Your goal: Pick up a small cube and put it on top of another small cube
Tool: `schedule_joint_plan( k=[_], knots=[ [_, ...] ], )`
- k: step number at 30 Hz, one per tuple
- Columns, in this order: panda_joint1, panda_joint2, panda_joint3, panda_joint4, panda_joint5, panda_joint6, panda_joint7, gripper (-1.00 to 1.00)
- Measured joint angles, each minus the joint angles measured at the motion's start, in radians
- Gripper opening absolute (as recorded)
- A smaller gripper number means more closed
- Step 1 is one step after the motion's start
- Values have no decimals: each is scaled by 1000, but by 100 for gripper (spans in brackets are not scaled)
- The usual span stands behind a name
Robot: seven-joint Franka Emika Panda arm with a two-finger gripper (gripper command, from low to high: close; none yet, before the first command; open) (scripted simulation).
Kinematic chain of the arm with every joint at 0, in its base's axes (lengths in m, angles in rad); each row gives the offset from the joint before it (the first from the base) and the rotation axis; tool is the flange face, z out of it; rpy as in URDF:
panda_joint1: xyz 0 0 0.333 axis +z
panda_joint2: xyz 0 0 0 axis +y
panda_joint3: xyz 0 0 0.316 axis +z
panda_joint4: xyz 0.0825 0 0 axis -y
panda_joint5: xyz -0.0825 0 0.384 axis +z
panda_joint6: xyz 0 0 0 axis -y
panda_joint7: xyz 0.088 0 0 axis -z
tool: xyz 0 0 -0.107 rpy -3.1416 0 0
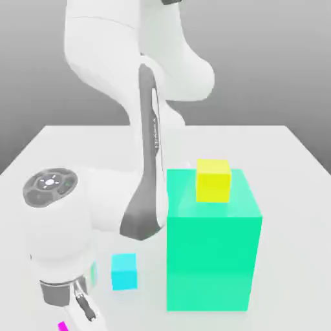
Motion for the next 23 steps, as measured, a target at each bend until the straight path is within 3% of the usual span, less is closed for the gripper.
schedule_joint_plan(
  k=[4,14,16,20,21,23],
  knots=[
    [-6,-131,-11,-44,-1,-88,9,-100],
    [-173,-484,-179,-395,-10,-90,190,-100],
    [-246,-491,-174,-434,-2,-58,203,-100],
    [-244,-370,-125,-440,46,68,176,-100],
    [-251,-343,-115,-439,56,93,169,100],
    [-251,-343,-115,-439,55,93,169,100]
  ],
)
